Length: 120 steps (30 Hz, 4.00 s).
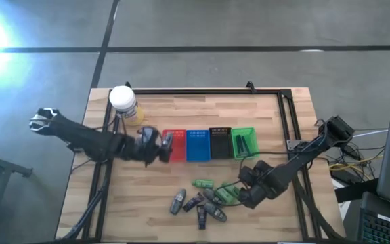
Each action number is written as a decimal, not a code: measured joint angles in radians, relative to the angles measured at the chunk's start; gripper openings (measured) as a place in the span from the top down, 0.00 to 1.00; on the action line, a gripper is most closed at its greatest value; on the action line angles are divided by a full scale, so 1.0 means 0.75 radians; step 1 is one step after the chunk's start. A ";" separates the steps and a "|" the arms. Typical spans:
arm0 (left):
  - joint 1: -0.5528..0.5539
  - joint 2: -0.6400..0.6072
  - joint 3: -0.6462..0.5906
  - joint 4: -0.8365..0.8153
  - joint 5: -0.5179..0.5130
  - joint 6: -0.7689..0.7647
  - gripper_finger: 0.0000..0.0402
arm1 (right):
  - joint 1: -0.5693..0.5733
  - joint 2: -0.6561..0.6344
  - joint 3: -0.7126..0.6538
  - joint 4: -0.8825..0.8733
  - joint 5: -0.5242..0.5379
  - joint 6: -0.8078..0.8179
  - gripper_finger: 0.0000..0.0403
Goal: Pick & Place Travel size toiletries
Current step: Put the black deodorant into the red bin, then put the green shampoo into the black bin
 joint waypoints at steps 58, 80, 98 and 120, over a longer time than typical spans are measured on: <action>-0.408 1.214 0.895 -0.404 0.546 -0.124 0.14 | 0.031 0.000 -0.055 0.000 -0.046 0.034 0.16; -0.364 0.805 0.851 -0.593 0.052 -0.297 0.46 | 0.103 0.000 -0.055 0.001 0.036 0.235 0.28; 0.255 0.501 0.264 -0.351 0.278 0.034 0.33 | 0.103 0.003 -0.057 0.002 0.126 0.383 0.17; -0.205 0.537 0.430 0.014 0.393 0.697 0.24 | 0.087 0.003 -0.058 0.189 -0.010 0.093 0.16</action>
